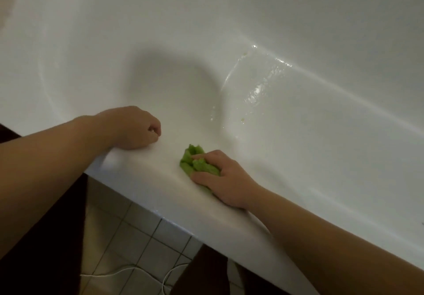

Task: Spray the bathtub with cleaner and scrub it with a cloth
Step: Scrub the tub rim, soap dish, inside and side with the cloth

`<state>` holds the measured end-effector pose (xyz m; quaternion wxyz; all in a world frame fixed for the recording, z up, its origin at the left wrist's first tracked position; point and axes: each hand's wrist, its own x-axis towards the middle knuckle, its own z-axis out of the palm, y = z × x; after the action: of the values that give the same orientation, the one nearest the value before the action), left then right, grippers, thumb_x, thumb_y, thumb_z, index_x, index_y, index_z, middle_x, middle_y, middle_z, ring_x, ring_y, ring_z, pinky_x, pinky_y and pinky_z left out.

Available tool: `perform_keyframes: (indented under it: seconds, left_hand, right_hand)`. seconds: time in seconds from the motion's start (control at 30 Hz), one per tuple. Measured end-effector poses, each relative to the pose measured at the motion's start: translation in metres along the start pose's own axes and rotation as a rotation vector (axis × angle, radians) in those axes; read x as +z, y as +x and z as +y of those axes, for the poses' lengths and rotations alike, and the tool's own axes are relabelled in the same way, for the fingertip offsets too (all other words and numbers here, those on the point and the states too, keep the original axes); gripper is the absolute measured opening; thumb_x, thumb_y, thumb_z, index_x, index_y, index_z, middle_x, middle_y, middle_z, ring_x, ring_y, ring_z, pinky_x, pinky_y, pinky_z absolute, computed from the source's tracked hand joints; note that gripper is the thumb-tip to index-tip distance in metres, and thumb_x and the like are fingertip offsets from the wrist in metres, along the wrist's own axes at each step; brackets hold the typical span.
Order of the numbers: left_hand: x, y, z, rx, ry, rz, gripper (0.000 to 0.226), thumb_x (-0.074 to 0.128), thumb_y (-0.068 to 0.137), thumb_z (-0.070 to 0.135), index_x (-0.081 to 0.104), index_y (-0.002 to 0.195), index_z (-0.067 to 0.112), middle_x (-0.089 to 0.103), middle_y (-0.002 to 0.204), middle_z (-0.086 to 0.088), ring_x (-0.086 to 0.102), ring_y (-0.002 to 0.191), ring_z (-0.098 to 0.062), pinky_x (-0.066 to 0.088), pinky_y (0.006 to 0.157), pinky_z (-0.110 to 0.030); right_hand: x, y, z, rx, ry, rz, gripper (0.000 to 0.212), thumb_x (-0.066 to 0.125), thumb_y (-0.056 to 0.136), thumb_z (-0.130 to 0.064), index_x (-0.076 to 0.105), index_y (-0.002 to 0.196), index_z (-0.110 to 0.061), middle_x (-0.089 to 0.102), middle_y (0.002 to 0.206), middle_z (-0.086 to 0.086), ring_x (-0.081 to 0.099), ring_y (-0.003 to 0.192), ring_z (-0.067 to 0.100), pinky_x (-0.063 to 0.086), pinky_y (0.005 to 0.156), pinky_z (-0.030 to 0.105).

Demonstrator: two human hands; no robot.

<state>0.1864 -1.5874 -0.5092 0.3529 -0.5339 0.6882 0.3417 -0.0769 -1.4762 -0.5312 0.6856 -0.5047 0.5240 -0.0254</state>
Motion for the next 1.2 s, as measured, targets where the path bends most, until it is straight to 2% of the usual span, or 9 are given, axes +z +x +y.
perform_keyframes:
  seconds: [0.07, 0.2, 0.33, 0.43, 0.63, 0.83, 0.93, 1.03, 1.2]
  left_hand:
    - [-0.004, -0.014, -0.014, -0.028, 0.035, 0.055, 0.033, 0.047, 0.098, 0.041, 0.064, 0.126, 0.042, 0.063, 0.134, 0.011, 0.054, 0.124, -0.015, 0.038, 0.112, -0.037]
    - [-0.014, -0.026, -0.042, -0.049, 0.262, 0.151, 0.054, 0.028, 0.094, 0.059, 0.052, 0.14, 0.044, 0.052, 0.15, 0.011, 0.035, 0.146, -0.007, -0.002, 0.127, -0.042]
    - [-0.03, -0.019, -0.058, -0.029, 0.268, 0.328, 0.05, 0.043, 0.094, 0.056, 0.056, 0.14, 0.041, 0.047, 0.155, 0.013, 0.022, 0.153, -0.008, -0.017, 0.123, -0.04]
    - [-0.032, -0.01, -0.067, 0.032, 0.313, 0.429, 0.046, 0.052, 0.093, 0.053, 0.063, 0.136, 0.038, 0.049, 0.155, 0.007, 0.024, 0.154, -0.015, -0.017, 0.122, -0.043]
    - [-0.049, 0.001, -0.086, 0.127, 0.408, 0.622, 0.04, 0.065, 0.088, 0.043, 0.073, 0.125, 0.028, 0.059, 0.146, -0.003, 0.036, 0.149, -0.024, -0.025, 0.118, -0.042]
    - [-0.066, 0.0, -0.102, 0.223, 0.468, 0.679, 0.045, 0.055, 0.086, 0.046, 0.077, 0.118, 0.023, 0.065, 0.139, -0.004, 0.043, 0.144, -0.027, -0.022, 0.119, -0.048]
    - [-0.075, 0.001, -0.11, 0.27, 0.435, 0.753, 0.049, 0.048, 0.082, 0.045, 0.079, 0.113, 0.022, 0.068, 0.134, -0.004, 0.047, 0.141, -0.027, -0.021, 0.121, -0.044]
    - [-0.084, 0.006, -0.117, 0.309, 0.402, 0.821, 0.045, 0.05, 0.082, 0.042, 0.079, 0.11, 0.022, 0.068, 0.134, -0.003, 0.046, 0.141, -0.025, -0.016, 0.123, -0.042]
    - [-0.1, 0.012, -0.125, 0.362, 0.342, 0.895, 0.04, 0.055, 0.082, 0.039, 0.08, 0.108, 0.021, 0.066, 0.137, -0.005, 0.045, 0.142, -0.025, -0.008, 0.125, -0.043]
  right_hand:
    - [-0.003, -0.016, -0.003, -0.016, 0.037, -0.024, 0.037, 0.072, 0.091, -0.043, 0.063, 0.126, -0.05, 0.053, 0.126, -0.019, 0.054, 0.117, 0.004, 0.039, 0.104, 0.022]
    - [-0.011, -0.008, 0.012, 0.069, 0.007, 0.005, 0.036, 0.068, 0.096, -0.039, 0.061, 0.131, -0.042, 0.054, 0.129, -0.013, 0.055, 0.117, 0.008, 0.039, 0.107, 0.028]
    - [-0.015, 0.032, 0.051, 0.264, -0.122, 0.046, 0.053, 0.063, 0.095, -0.053, 0.056, 0.142, -0.029, 0.053, 0.132, -0.004, 0.052, 0.119, 0.017, 0.037, 0.102, 0.028]
    - [-0.014, 0.064, 0.09, 0.433, -0.193, 0.11, 0.075, 0.055, 0.084, -0.076, 0.046, 0.148, -0.038, 0.051, 0.143, 0.008, 0.052, 0.129, 0.032, 0.039, 0.112, 0.04]
    - [-0.005, 0.109, 0.086, 0.575, -0.224, 0.13, 0.081, 0.046, 0.085, -0.073, 0.039, 0.154, -0.03, 0.048, 0.147, 0.017, 0.05, 0.132, 0.04, 0.041, 0.107, 0.04]
    - [0.028, 0.1, -0.028, 0.274, -0.085, 0.089, 0.026, 0.045, 0.105, -0.039, 0.06, 0.121, -0.025, 0.063, 0.115, 0.002, 0.06, 0.105, 0.024, 0.04, 0.085, 0.031]
    - [0.046, 0.084, -0.083, 0.1, 0.001, 0.056, 0.04, 0.056, 0.101, -0.034, 0.05, 0.14, -0.032, 0.059, 0.12, -0.004, 0.057, 0.102, 0.017, 0.039, 0.084, 0.027]
    - [0.053, 0.08, -0.098, -0.006, 0.034, 0.009, 0.038, 0.064, 0.097, -0.027, 0.052, 0.132, -0.032, 0.059, 0.119, -0.003, 0.055, 0.099, 0.012, 0.04, 0.084, 0.025]
    - [0.036, 0.106, -0.057, 0.101, 0.023, -0.003, 0.037, 0.067, 0.096, -0.03, 0.058, 0.132, -0.029, 0.055, 0.116, -0.009, 0.055, 0.099, -0.001, 0.038, 0.079, 0.002]
